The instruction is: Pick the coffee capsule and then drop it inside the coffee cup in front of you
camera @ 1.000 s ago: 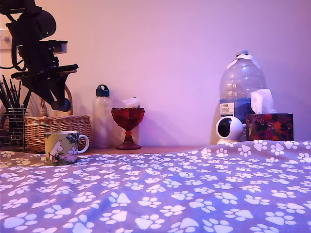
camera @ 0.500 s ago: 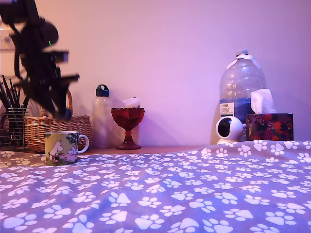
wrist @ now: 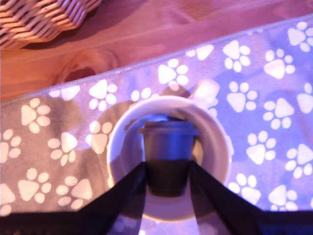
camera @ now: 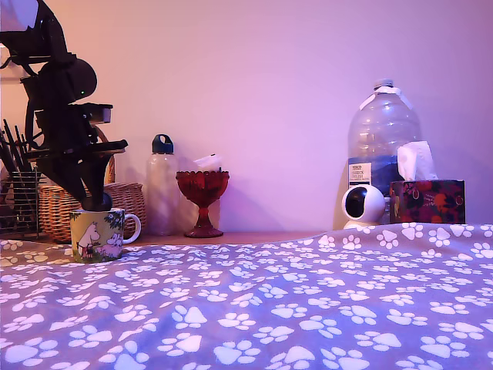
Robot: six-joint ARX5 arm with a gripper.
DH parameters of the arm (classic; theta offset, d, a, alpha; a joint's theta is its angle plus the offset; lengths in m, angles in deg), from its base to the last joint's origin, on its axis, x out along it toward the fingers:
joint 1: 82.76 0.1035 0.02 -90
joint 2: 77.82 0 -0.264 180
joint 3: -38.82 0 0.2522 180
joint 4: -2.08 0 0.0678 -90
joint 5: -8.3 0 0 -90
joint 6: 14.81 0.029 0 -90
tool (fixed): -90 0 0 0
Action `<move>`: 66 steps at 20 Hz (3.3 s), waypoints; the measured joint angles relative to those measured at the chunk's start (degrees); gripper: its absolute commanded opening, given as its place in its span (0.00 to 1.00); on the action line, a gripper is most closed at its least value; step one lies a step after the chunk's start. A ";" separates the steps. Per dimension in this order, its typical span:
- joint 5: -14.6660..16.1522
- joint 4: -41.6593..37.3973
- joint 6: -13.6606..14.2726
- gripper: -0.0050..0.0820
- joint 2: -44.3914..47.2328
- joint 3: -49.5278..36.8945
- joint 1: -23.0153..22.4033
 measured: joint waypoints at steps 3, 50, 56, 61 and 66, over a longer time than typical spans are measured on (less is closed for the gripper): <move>-0.15 0.35 0.00 0.31 0.00 0.00 0.00; 0.70 1.40 -1.40 0.04 -7.08 0.00 0.72; 0.72 0.33 -1.46 0.04 -15.47 0.00 0.72; 1.16 1.03 -1.49 0.04 -17.73 -0.02 0.72; 1.99 -2.99 -1.55 0.04 -25.73 -7.80 0.72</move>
